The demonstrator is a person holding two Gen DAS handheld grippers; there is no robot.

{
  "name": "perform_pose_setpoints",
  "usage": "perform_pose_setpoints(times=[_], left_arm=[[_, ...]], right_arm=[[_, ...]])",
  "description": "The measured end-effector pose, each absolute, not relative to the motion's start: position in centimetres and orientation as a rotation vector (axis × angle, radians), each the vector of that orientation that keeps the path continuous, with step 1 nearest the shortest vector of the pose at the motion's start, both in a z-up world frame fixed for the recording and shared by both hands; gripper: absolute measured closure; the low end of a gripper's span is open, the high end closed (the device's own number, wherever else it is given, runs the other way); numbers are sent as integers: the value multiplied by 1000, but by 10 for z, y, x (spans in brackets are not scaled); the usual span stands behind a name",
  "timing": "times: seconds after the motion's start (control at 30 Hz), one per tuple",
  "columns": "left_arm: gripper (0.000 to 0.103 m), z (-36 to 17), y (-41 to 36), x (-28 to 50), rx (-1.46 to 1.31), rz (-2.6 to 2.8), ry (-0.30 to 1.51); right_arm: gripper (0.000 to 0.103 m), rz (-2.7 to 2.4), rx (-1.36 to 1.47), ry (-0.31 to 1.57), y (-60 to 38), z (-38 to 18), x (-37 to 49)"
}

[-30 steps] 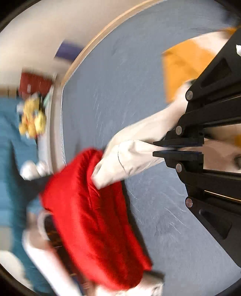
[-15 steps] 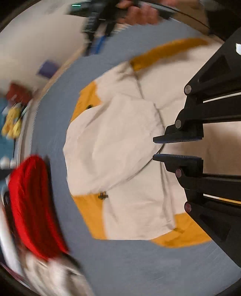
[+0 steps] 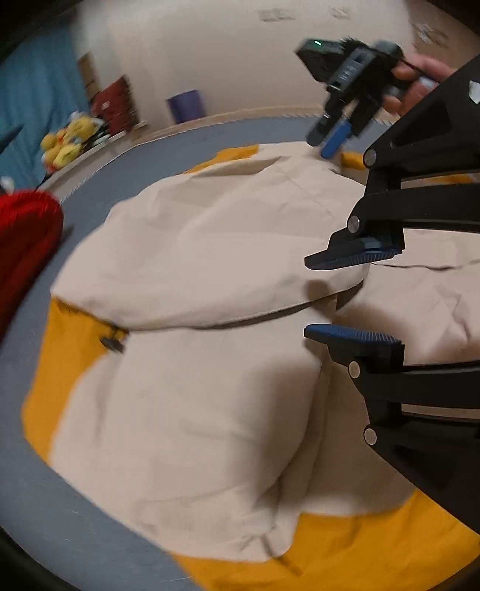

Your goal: Fold large clothes

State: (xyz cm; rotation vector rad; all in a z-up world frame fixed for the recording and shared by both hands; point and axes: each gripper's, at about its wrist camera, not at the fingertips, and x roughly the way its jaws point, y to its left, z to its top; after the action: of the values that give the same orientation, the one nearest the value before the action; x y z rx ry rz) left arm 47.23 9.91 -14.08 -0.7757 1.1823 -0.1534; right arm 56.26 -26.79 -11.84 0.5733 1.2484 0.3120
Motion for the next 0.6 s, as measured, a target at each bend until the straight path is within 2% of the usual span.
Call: perform_pose_setpoints(times=[0.2,0.23,0.27,0.33,0.43,0.47,0.6], left_arm=[[76,-151,93,478,-868,-217,1180],[76,-153,92,479,-859,-217,1190],[76,-157,91,482,-852,-213,1200],[76,-166,92,483,-869,-211,1218],[84,-169,100,477,-923,-211,1207],[97,-165,101,478,-922,-215,1192],[100,-119,102,475,-851,-249,1078]], right_arm=[[58,339,583,1293,-244,-138,567],[62,340,577,1294,-242,-139,567],[76,341,564,1293,-239,-140,567],[88,343,537,1290,-233,-141,567],[94,333,513,1274,-231,-140,567],[97,332,506,1268,-230,-140,567],[101,352,527,1235,-233,-131,566]])
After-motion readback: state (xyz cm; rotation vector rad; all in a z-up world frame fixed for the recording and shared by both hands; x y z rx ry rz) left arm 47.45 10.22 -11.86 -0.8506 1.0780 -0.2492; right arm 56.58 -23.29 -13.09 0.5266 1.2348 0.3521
